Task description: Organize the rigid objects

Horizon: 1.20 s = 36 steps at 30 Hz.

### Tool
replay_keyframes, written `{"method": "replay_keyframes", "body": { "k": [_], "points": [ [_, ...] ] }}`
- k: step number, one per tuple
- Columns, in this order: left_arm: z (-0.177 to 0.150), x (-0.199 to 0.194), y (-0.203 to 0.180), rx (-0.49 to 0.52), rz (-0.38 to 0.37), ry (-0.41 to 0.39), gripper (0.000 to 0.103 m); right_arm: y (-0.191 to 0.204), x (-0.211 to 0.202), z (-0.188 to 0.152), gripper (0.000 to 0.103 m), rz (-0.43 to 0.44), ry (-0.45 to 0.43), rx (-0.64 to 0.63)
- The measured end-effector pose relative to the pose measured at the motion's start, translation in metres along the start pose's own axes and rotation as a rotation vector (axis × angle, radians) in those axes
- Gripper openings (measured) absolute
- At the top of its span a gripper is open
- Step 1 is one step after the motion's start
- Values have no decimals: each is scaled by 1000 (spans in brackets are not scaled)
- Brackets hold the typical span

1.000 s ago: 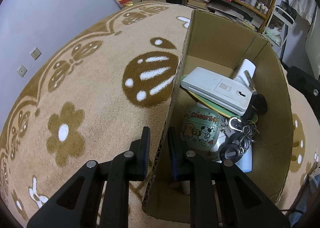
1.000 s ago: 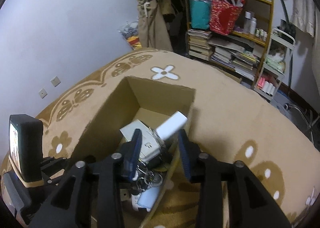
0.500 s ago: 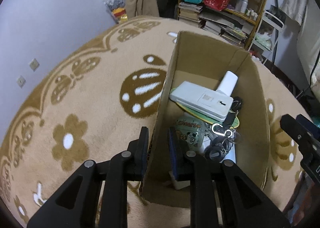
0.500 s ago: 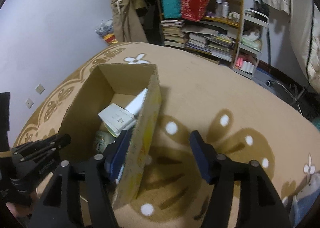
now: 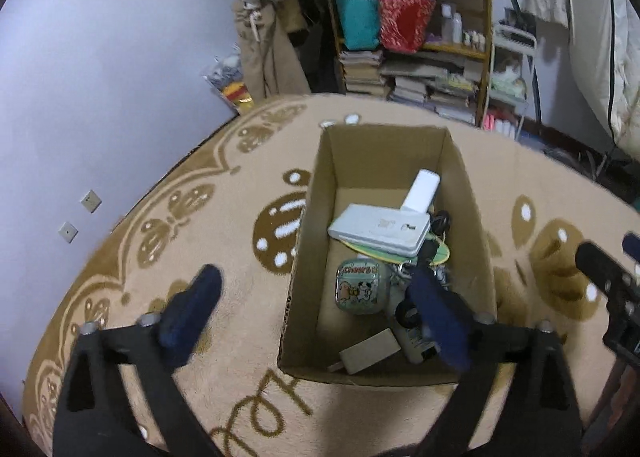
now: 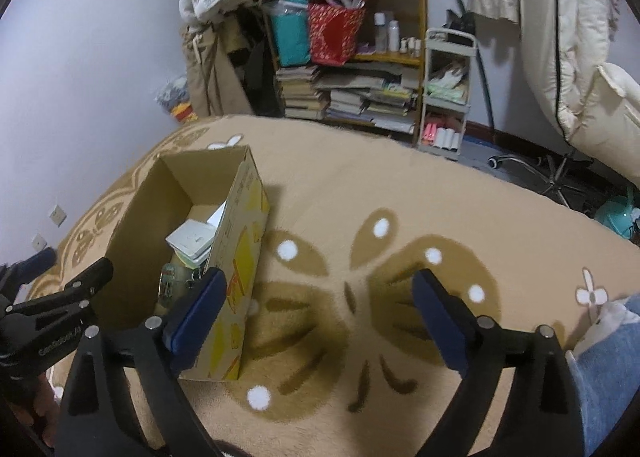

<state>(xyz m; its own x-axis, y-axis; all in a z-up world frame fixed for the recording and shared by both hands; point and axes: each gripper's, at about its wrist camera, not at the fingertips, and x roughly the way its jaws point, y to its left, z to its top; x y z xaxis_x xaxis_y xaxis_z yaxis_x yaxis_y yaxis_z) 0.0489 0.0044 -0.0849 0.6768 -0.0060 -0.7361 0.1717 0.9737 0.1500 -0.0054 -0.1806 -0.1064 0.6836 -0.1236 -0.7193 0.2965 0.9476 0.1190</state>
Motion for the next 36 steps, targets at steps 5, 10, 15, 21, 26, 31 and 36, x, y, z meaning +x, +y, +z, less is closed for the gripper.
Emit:
{"method": "replay_keyframes", "body": {
  "k": [5, 10, 15, 21, 26, 31, 36],
  "points": [
    [-2, -17, 9, -33, -45, -43, 100, -7, -16, -9, 102, -13, -52, 21],
    [-8, -34, 9, 14, -28, -91, 100, -7, -25, -17, 102, -14, -73, 27],
    [-13, -53, 11, 22, -50, -137, 100, -14, -40, -21, 102, -6, -93, 51],
    [-20, -81, 13, 4, -89, -231, 100, -13, -64, -28, 102, -23, -194, 44],
    [-28, -96, 16, -21, -109, -289, 100, -13, -74, -33, 102, -29, -268, 42],
    [-38, -99, 17, -44, -129, -284, 100, -18, -77, -42, 102, -40, -274, 51],
    [-47, -100, 12, 2, -93, -277, 100, -26, -75, -50, 102, -47, -258, 73]
  ]
}}
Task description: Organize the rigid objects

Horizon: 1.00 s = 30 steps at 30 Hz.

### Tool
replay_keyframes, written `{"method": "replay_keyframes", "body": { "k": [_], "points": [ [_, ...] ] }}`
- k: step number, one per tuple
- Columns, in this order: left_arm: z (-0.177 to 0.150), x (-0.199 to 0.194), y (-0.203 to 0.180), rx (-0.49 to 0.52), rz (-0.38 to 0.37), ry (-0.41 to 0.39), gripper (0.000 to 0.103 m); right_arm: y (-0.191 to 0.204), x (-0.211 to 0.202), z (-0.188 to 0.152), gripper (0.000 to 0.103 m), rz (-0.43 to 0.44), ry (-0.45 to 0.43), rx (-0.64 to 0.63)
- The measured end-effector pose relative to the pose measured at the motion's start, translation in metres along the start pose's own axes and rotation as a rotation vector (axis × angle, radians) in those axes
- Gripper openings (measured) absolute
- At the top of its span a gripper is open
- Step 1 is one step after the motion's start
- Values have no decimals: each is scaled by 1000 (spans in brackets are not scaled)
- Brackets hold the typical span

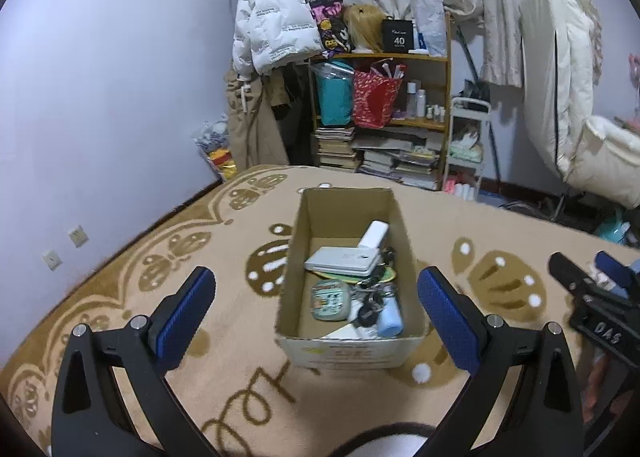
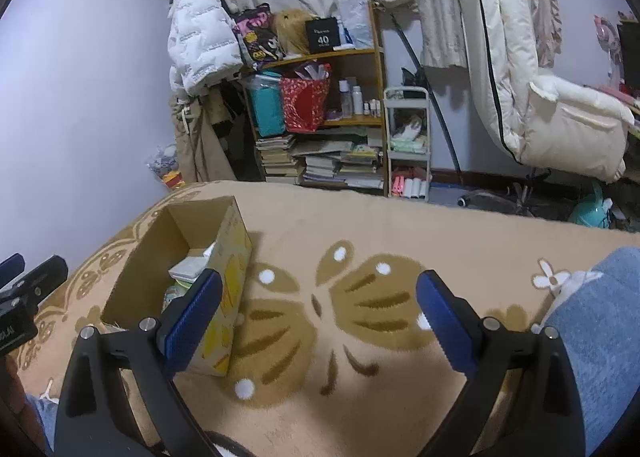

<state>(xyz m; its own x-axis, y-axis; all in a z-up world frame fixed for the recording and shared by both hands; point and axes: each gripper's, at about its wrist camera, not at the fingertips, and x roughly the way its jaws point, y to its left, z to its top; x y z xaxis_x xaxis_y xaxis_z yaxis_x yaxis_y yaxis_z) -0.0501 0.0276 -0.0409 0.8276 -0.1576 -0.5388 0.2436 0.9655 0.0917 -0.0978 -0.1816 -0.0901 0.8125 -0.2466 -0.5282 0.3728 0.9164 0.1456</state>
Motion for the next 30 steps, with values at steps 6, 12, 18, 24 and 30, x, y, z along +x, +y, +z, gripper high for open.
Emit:
{"method": "replay_keyframes", "body": {
  "k": [6, 12, 18, 24, 30],
  "points": [
    [2, 4, 7, -41, 9, 4, 100, 0, -6, -2, 102, 19, -18, -1],
    [-3, 10, 4, -30, 4, 16, 100, 4, -9, 0, 102, 23, -28, -26],
    [-3, 11, -7, 14, 1, 25, 100, 5, -13, 3, 102, 10, -41, -29],
    [-2, 9, -15, 45, -2, 20, 100, 4, -16, 4, 102, 13, -55, -22],
    [-4, 11, -22, 77, 0, 35, 100, 2, -15, 7, 102, 7, -48, -21]
  ]
}}
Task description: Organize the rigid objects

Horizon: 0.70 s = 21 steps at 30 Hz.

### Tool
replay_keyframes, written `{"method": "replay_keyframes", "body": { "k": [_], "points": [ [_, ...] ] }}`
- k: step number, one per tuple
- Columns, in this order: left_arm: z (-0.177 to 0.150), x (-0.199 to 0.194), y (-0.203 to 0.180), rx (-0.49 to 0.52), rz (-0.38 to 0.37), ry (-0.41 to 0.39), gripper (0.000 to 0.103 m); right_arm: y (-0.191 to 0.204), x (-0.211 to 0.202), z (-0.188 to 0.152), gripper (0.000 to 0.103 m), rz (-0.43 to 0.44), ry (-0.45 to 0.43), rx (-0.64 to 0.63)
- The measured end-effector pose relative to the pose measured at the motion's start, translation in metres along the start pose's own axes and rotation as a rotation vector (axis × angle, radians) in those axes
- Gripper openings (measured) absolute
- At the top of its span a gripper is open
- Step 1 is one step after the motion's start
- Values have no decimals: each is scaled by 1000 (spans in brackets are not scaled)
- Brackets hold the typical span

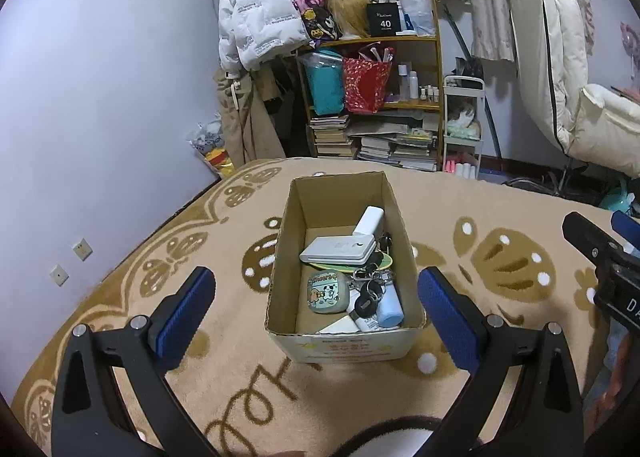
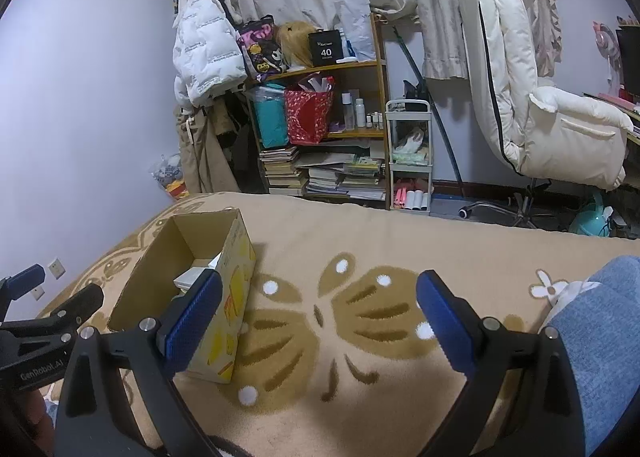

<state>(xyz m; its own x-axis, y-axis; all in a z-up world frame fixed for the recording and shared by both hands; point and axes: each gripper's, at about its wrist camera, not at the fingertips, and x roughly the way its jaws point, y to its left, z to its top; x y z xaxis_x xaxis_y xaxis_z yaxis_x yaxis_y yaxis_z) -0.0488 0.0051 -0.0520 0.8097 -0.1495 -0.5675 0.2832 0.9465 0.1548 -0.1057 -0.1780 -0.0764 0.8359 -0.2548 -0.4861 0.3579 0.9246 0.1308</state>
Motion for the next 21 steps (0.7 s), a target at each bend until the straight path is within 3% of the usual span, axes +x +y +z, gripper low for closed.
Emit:
{"method": "replay_keyframes", "body": {
  "k": [21],
  "points": [
    [-2, 3, 4, -5, 4, 5, 101, 9, 13, -9, 102, -14, 43, -13]
  ]
}}
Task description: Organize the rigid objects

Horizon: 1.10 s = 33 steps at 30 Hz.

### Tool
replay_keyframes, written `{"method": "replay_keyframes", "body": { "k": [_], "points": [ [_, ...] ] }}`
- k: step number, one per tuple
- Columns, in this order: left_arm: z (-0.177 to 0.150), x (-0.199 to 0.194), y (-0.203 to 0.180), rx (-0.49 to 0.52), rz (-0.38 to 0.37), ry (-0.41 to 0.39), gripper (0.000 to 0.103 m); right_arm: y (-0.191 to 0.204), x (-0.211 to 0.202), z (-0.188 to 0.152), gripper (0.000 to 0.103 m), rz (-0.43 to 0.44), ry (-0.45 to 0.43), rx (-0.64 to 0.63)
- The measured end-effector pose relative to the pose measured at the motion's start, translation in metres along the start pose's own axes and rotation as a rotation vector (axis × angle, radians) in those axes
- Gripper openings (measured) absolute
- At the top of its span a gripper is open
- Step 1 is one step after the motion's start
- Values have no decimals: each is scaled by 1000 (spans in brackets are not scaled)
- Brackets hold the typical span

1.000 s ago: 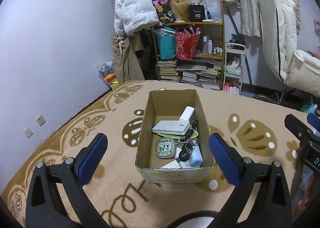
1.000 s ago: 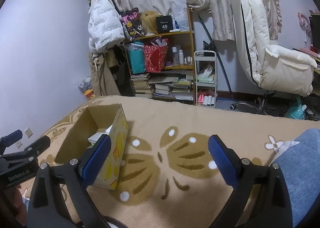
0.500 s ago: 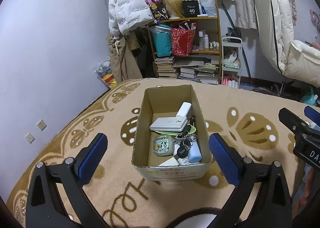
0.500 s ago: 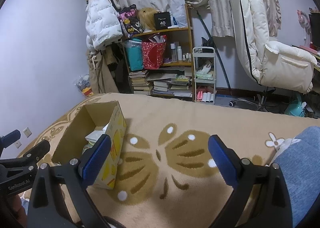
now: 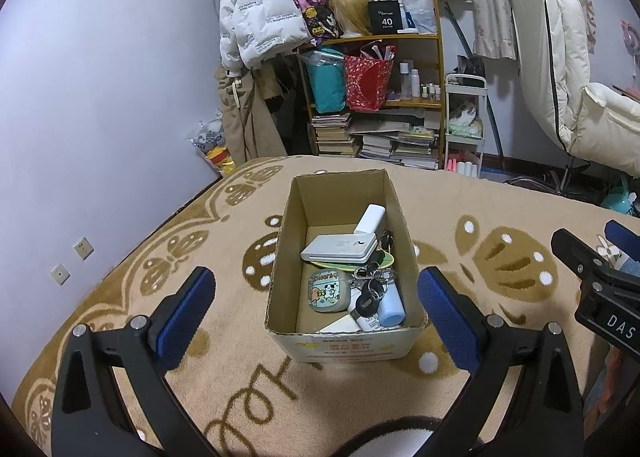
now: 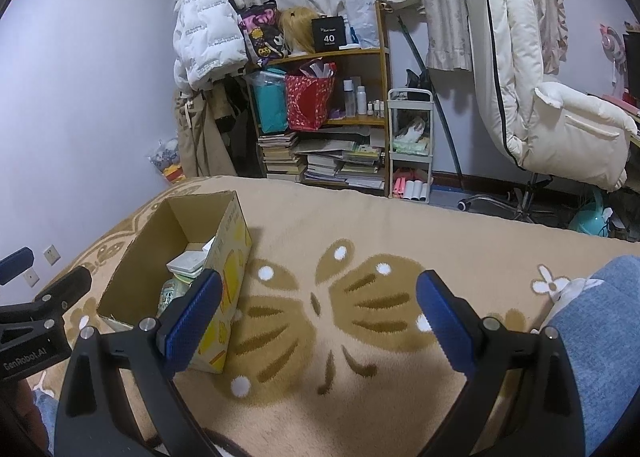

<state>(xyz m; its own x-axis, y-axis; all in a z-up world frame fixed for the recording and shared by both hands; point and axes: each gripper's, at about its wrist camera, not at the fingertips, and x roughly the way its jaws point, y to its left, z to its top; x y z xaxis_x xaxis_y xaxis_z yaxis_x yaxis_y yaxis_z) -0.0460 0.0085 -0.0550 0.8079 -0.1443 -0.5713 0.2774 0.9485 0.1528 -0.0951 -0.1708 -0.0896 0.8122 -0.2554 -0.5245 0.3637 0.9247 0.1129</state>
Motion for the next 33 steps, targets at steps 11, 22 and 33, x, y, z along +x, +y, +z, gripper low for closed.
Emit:
{"method": "replay_keyframes", "body": {
  "k": [11, 22, 33],
  "points": [
    [0, 0, 2, -3, 8, 0, 101, -2, 1, 1, 102, 2, 0, -2],
    [0, -3, 4, -7, 16, -9, 101, -3, 1, 1, 102, 3, 2, -4],
    [0, -3, 4, -10, 17, -7, 101, -3, 1, 1, 102, 3, 2, -2]
  ]
}}
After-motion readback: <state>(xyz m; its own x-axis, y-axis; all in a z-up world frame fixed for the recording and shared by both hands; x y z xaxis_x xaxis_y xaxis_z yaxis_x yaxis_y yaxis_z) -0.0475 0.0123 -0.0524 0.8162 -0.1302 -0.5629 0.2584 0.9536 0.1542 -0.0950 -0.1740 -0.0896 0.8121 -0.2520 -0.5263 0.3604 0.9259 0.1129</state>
